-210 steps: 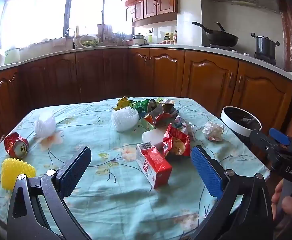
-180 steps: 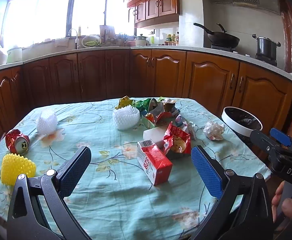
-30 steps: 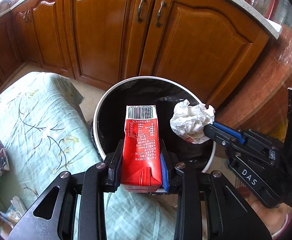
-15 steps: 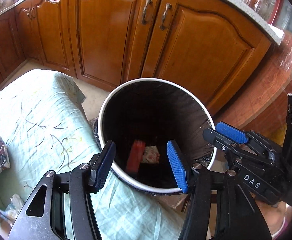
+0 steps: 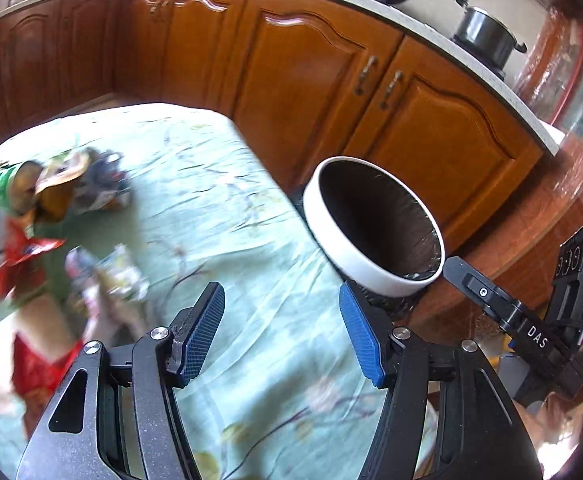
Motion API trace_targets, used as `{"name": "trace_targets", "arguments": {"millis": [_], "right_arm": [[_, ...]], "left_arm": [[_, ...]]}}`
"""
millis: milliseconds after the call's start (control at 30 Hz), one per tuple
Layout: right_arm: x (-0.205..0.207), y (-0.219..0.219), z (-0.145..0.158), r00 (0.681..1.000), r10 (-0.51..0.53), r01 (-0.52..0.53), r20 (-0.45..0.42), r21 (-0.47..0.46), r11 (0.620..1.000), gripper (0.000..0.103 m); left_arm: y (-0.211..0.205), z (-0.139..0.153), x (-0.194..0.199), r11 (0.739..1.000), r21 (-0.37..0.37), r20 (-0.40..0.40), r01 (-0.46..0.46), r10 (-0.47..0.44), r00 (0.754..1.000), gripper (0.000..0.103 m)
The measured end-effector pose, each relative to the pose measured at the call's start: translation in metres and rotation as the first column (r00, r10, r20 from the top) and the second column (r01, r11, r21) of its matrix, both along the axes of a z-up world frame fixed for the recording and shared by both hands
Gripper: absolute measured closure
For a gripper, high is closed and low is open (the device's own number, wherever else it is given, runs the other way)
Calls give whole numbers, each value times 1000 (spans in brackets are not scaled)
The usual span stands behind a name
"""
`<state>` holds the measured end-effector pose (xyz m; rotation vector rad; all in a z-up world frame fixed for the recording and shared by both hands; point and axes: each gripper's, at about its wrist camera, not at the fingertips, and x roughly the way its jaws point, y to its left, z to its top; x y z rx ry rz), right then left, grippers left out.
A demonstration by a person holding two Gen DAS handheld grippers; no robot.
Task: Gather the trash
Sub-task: 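Grasp the red chip bag with the left tool while the right tool grasps the crumpled printed wrapper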
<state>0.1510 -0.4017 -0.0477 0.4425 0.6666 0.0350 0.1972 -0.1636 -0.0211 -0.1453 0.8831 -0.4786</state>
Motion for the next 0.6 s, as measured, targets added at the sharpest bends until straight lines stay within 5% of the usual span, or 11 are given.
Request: {"name": "trace_targets", "arguments": {"millis": [300,600], "right_arm": [[-15,41,-1,998,69,-69,-6,19,997,9],[-18,87,-3,987,160,-159,-15,21,987,9]], "left_arm": [[67,6,-36,997,-37,16,-73,73,997,43],[112,7,-61,986,13,81,-164,162,983,38]]}}
